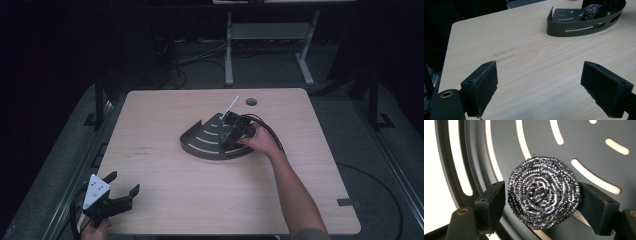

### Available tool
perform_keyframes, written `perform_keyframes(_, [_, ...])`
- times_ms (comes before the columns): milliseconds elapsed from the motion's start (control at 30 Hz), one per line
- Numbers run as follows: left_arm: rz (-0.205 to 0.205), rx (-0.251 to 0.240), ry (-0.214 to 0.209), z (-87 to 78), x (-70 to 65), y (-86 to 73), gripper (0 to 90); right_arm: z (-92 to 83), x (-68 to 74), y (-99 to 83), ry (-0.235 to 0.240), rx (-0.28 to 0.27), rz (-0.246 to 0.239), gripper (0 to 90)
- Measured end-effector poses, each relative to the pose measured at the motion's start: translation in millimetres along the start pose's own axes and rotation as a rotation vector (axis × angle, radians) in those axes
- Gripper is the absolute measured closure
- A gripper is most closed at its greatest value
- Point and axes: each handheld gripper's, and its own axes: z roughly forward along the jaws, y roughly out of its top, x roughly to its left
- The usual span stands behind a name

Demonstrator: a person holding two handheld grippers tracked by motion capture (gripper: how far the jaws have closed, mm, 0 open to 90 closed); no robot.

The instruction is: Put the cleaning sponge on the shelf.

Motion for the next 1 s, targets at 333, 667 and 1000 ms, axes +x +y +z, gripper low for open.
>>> perform_keyframes(333, [0.004, 0.003, 0.000, 0.1, -0.2, 0.1, 13.2, -7.4, 1.7, -2.7, 0.005, -0.029, 0.000, 21.1])
perform_keyframes(667, [0.004, 0.004, -0.001, 0.3, -0.1, 0.0, 13.2, -22.1, 3.4, -6.1, 0.010, -0.067, -0.001, 20.0])
perform_keyframes(1000, [-0.001, 0.004, 0.000, -0.3, 0.3, -0.4, 13.3, -29.1, 10.1, -6.4, 0.009, -0.072, -0.020, 19.2])
